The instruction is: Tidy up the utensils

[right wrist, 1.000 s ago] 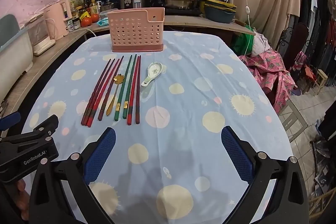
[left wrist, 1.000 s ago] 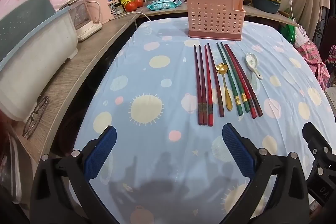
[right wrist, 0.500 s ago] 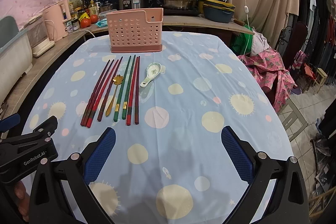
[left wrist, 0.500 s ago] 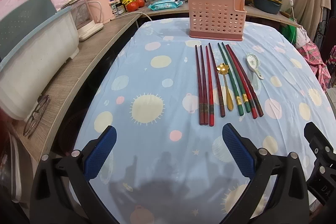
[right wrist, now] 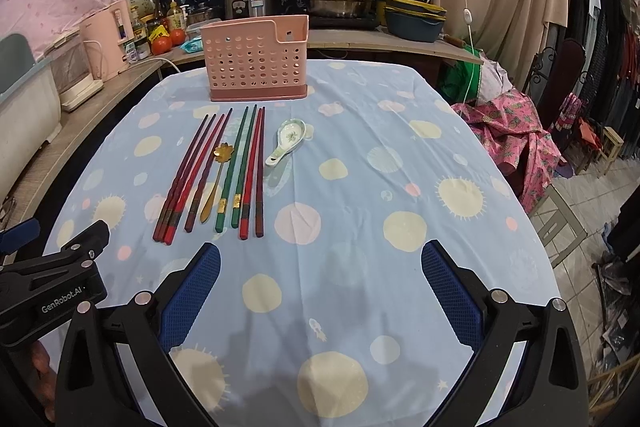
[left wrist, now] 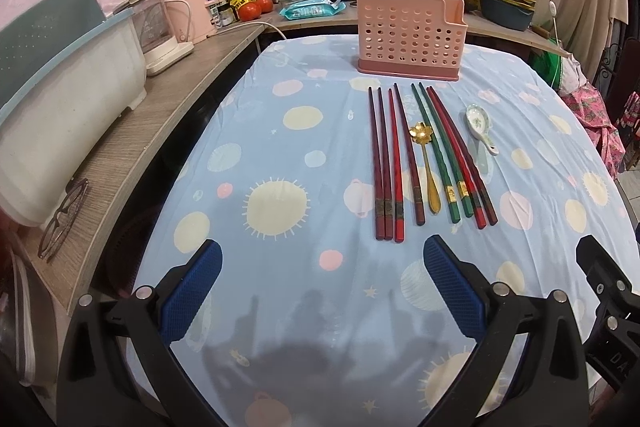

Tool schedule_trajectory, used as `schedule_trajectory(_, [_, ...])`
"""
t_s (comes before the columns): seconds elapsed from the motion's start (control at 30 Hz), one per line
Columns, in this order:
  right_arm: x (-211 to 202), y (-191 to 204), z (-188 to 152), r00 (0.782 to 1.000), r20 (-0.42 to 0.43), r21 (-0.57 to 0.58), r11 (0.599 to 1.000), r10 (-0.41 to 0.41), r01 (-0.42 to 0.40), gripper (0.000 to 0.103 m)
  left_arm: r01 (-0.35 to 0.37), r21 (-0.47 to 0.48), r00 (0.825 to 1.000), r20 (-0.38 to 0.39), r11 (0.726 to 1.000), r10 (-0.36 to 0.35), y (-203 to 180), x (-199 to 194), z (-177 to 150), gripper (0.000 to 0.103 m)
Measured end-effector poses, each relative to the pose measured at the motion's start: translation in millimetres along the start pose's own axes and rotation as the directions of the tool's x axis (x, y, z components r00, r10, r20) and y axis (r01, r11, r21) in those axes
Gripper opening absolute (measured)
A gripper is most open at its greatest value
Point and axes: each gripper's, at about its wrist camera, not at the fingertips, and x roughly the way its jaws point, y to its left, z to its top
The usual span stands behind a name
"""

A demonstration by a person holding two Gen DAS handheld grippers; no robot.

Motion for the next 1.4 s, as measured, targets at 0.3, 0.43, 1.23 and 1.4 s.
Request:
schedule_trajectory(0.3, [1,-1,0,1.000,-0.001,0.004,1.000,-0.001,0.001,0.097,0.007,0.004,1.000,-0.006,1.000,-0.007,-2,2,-1,0.096])
schedule_trajectory(0.43, [1,-1,0,1.000,0.000,0.004,1.000,0.001,-0.001,0.097,0.007,0.004,1.000,-0.006,1.000,-0.007,-2,2,-1,0.096])
schedule_trajectory(1.23, [6,0,-1,1.000,0.000,0.001,1.000,-0.013,0.013,0.097,-0.007,-0.002,0.999,-0.040,1.000,0.006,0,11,-1,0.096])
schedule_trajectory(1.4, [7,2,-2,1.000,-0.002,0.000,1.000,-0.012,0.012,0.097,-0.007,0.000,0.999,-0.045,1.000,0.007,1,13,-1,0.096])
